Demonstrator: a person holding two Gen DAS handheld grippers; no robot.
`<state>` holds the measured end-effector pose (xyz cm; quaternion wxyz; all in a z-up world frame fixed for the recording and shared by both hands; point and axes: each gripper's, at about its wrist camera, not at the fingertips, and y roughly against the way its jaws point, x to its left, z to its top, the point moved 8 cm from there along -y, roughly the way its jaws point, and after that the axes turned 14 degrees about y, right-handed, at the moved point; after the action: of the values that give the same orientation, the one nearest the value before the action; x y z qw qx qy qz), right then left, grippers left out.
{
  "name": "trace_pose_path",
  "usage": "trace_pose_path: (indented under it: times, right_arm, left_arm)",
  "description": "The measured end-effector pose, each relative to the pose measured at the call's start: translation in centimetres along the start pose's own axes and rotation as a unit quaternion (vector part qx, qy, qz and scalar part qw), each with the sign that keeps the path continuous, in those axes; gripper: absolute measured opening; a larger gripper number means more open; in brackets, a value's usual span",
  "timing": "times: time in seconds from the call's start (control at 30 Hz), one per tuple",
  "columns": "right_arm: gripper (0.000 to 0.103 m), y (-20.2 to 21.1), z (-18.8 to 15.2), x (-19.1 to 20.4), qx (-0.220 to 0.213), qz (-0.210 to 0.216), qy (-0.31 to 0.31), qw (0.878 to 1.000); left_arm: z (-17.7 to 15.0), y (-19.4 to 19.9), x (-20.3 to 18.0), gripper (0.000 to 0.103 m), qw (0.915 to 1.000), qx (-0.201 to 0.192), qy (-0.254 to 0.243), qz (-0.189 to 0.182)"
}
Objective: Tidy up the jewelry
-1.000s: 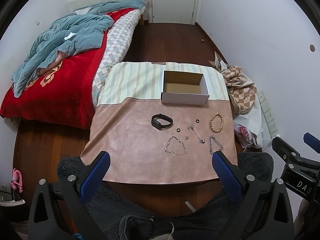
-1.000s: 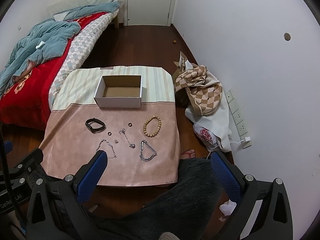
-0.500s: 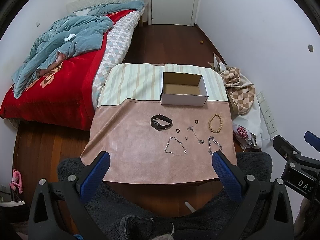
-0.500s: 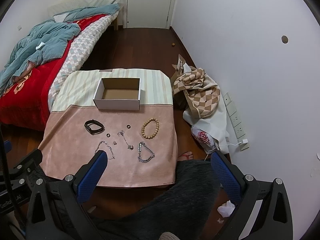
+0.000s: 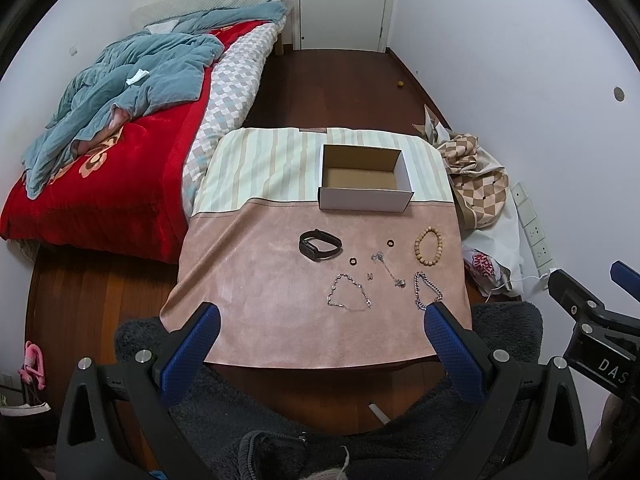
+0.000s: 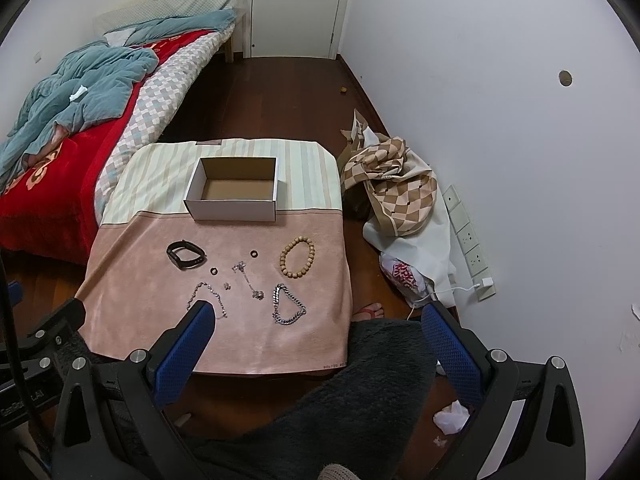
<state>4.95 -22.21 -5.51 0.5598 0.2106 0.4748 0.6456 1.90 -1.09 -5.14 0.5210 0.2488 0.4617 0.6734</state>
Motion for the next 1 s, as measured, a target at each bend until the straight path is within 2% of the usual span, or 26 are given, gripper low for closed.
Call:
trace_pose_path:
  times: [0.73, 0.87, 1.0]
  right_arm:
    - [0.103, 0.1, 0.1, 0.0, -0.001, 0.000, -0.001, 1.000]
    - [0.103, -1.5, 0.7, -0.3, -0.003, -0.002, -0.012, 1.000]
    - [0.103, -6.4, 1.1, -0.7, 0.019, -0.003, -0.026, 0.999]
  left_arm:
    - [0.0, -0.4, 0.1, 0.103, 1.0000, 0.003, -0.001, -0.003]
    - [1.2, -1.5, 0.3, 0.103, 0.9998, -0.020, 0.003, 0.009]
    - [3.1, -5.3, 1.1, 0.103, 0.9989, -0.026, 0.010, 0.039]
